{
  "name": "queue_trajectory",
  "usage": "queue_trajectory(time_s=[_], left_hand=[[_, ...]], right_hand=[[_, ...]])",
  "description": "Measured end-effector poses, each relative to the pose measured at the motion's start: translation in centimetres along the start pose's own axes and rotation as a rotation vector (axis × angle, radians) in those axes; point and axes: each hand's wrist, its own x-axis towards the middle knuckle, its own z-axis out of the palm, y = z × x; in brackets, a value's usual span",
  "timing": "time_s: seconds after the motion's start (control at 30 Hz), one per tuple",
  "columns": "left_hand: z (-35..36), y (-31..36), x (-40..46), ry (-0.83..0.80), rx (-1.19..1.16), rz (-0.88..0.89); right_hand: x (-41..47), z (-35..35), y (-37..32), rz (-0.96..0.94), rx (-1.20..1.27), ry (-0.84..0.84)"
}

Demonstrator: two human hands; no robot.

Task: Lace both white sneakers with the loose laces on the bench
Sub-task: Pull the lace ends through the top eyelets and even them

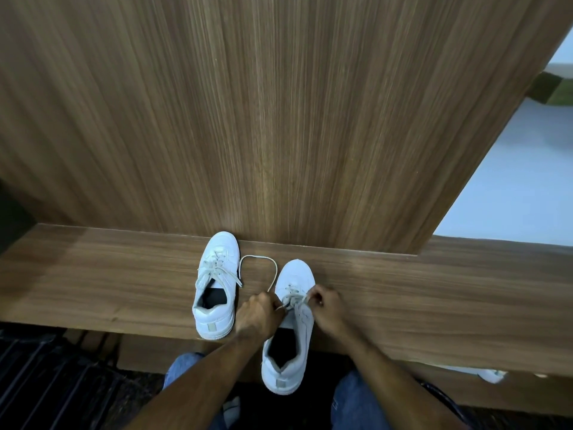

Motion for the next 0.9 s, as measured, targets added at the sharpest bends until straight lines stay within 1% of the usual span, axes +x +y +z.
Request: queue_trajectory(time_s=[0.07,0.1,0.17,0.23,0.27,0.3,0.37,0.43,0.47,0.53,0.57,0.6,0.7,0.77,0.83,0.9], left_hand=[[-0.1,0.0,0.0,-0.004,-0.001,-0.002],[-0.1,0.0,0.0,-0.008,-0.007,-0.005],[-0.1,0.0,0.0,-0.019,-0.02,-0.013],[-0.1,0.0,0.0,-0.022,-0.026,-0.016],[-0.1,0.1,0.0,-0.02,-0.029,-0.018],[-0.1,0.1,0.0,-0.016,-0.029,-0.017],[-0.1,0.1,0.0,-0.007,-0.024,-0.014],[0.1,0.0,0.1,0.002,-0.022,-0.012],[0.1,0.0,0.0,0.006,-0.021,-0.01],[0.1,0.1,0.0,0.01,-0.017,-0.011],[0.1,0.1,0.0,0.011,-0.013,-0.011],[0.1,0.1,0.0,0.012,-0.009,-0.011],[0.2,0.0,0.0,0.012,-0.011,-0.017],[0.2,-0.2,0.1,0.006,-0.007,-0.022],[0.3,-0.2,0.2,0.008,-0.005,-0.021],[0.3,-0.1,0.2,0.015,0.0,-0.011]], right_hand=[[0.9,-2.0,-1.0,0.004,0.229,0.141],[1.3,-3.2,-1.6,-0.01,0.341,0.26],[2.3,-5.5,-2.3,-0.007,0.49,0.514],[3.0,-7.1,-2.1,0.037,0.518,0.676],[3.2,-7.4,-1.6,0.063,0.47,0.705],[3.1,-7.4,-1.2,0.083,0.398,0.683],[2.4,-6.5,-0.3,0.124,0.149,0.546],[1.2,-4.6,0.8,0.083,-0.138,0.358],[0.5,-3.5,1.2,0.027,-0.227,0.251],[-0.8,-1.4,1.3,-0.061,-0.276,0.02],[-1.3,-0.5,1.1,-0.083,-0.275,-0.063],[-1.5,0.3,0.9,-0.103,-0.274,-0.109],[-1.5,1.4,0.3,-0.089,-0.288,-0.093],[-1.0,0.9,0.0,-0.035,-0.129,-0.025],[-0.1,-0.9,-0.7,0.037,0.109,0.116],[0.8,-3.4,-1.6,0.048,0.311,0.324]])
